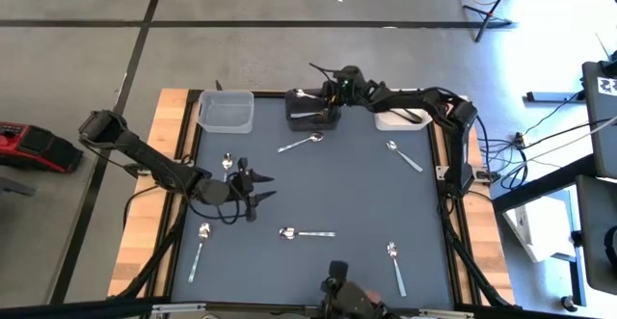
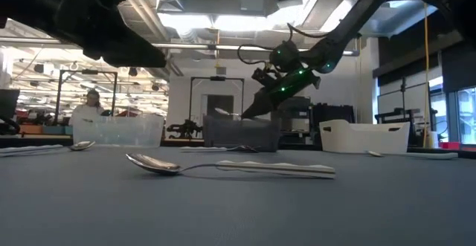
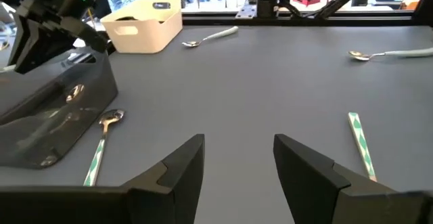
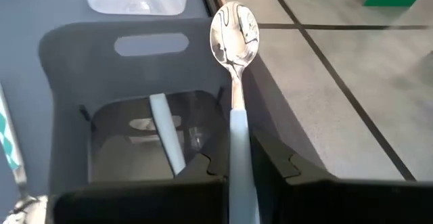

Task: Sort silverware by color (type)
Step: Put the blue spoon into the black bin

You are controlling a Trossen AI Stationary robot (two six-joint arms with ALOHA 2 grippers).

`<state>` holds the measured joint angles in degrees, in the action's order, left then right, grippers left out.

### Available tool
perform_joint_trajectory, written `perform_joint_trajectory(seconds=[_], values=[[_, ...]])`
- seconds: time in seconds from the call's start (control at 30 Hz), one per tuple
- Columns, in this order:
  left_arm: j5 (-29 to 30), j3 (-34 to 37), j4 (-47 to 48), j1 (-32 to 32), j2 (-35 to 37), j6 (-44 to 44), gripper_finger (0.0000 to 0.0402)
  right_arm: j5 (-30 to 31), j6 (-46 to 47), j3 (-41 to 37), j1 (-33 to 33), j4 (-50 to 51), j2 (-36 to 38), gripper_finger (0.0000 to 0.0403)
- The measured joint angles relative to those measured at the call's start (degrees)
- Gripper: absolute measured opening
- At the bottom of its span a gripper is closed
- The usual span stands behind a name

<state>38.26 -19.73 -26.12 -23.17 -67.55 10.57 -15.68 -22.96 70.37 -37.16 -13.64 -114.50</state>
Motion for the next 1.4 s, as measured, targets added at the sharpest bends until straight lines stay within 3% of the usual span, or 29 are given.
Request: perform_joint_trajectory(seconds=[0.13, 0.33, 0.5, 0.67, 0.83, 0.97, 1.1, 1.4], values=[[-0.04, 0.00, 0.43, 0.78, 0.00, 1.12, 0.0173, 0.07, -0.04, 0.00, 0.93, 0.02, 0.00, 0.0081], [-0.46, -0.02, 6.23, 1.79, 0.04, 7.03, 0.0173, 5.54, -1.17, -0.04, 1.96, 3.24, 3.79, 0.0154], [-2.45, -3.95, 19.66, 3.27, 0.04, 15.66, 0.0173, -0.05, -2.05, -0.02, 3.54, 10.88, 9.53, 0.0178], [-2.93, -7.74, 30.15, 3.84, 0.04, 22.47, 0.0173, -4.85, -2.60, 0.00, 6.72, 17.26, 12.73, 0.0175], [-2.43, -7.78, 29.81, 2.91, -0.43, 25.39, 0.0173, -4.92, -4.23, -0.02, 11.44, 23.24, 13.22, 0.0168], [1.41, -7.78, 26.59, 1.80, -2.86, 25.86, 0.0173, -3.45, -4.57, -0.07, 15.48, 26.30, 13.22, 0.0162], [2.77, -7.78, 20.74, 0.93, -6.79, 23.97, 0.0171, 1.16, -4.51, -0.09, 18.99, 30.32, 14.85, 0.0156], [2.97, -7.78, 10.26, -2.76, -17.66, 23.67, 0.0170, 1.39, 2.23, -2.55, 21.91, 41.14, 21.11, 0.0154]])
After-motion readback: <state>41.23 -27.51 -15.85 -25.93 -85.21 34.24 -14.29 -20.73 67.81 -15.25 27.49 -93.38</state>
